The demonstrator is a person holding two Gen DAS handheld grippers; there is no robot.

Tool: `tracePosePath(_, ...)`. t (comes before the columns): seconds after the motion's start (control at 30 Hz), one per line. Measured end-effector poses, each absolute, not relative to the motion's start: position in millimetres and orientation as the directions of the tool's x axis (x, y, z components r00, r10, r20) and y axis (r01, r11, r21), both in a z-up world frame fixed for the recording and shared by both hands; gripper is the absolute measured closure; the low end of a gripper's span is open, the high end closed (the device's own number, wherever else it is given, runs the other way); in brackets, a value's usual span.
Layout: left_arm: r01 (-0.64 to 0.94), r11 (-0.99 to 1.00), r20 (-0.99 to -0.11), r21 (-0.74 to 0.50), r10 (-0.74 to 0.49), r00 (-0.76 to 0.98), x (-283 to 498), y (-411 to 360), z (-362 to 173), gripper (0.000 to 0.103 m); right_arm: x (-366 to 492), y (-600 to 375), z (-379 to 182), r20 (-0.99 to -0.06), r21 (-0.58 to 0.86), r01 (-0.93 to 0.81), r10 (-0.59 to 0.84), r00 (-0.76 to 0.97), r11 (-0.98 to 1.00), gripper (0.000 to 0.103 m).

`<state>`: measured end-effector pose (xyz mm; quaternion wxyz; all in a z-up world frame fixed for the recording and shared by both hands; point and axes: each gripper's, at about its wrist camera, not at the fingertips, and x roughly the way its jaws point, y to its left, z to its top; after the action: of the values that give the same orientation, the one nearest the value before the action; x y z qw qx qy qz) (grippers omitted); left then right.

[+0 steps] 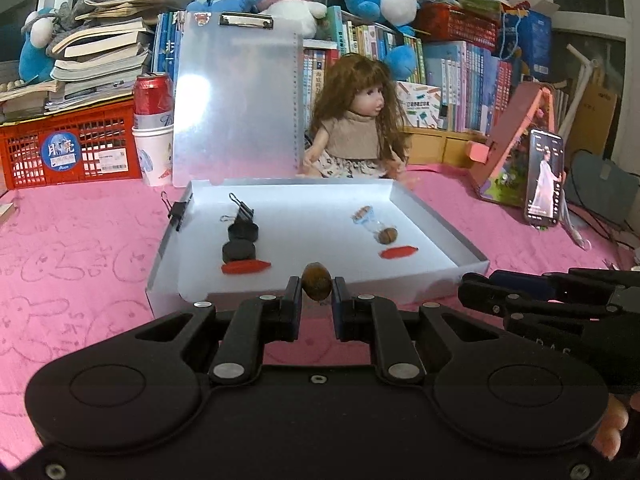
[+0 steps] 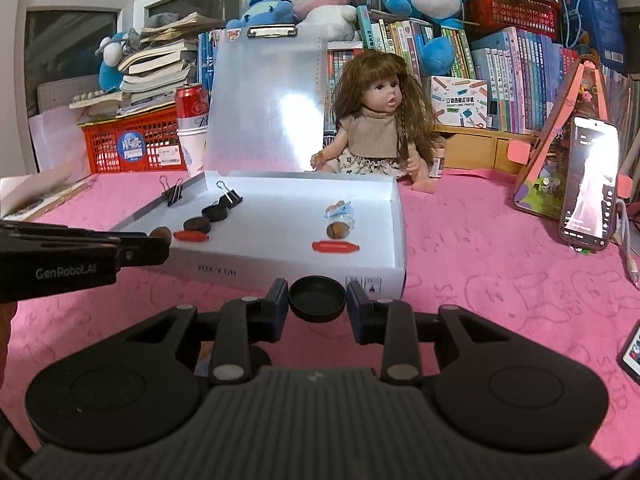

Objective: Organize rigid objects
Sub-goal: 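Carry the walnut with the left gripper while the right gripper carries the black lid into the box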

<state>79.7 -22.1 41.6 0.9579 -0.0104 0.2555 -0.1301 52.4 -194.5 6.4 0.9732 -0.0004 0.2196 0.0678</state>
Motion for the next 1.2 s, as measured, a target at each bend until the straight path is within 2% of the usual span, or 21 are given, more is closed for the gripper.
tracePosePath(0.63,0.212,0.968,-0.524,-0.137,-0.252,0.813,148.9,-11.1,52.4,0.088,114.1,-197.7,28.4,-0.461,0.084,-0.107,0.134,0.877,0.991,0.067)
tracePosePath(0.87,0.204,0.961,-0.572,-0.185,-0.274,0.773,207.5,-17.2,50.9,0.088,172.4,-203.4,41.5,-0.509,0.195,-0.122,0.207,0.835,0.973,0.067)
tracePosePath(1.2,0.204,0.963,-0.626,-0.177,-0.27,0.732,280.3,-37.4,32.7,0.088,257.3,-222.8,29.7,-0.621,0.232,0.031,0.123,0.774,0.972,0.067)
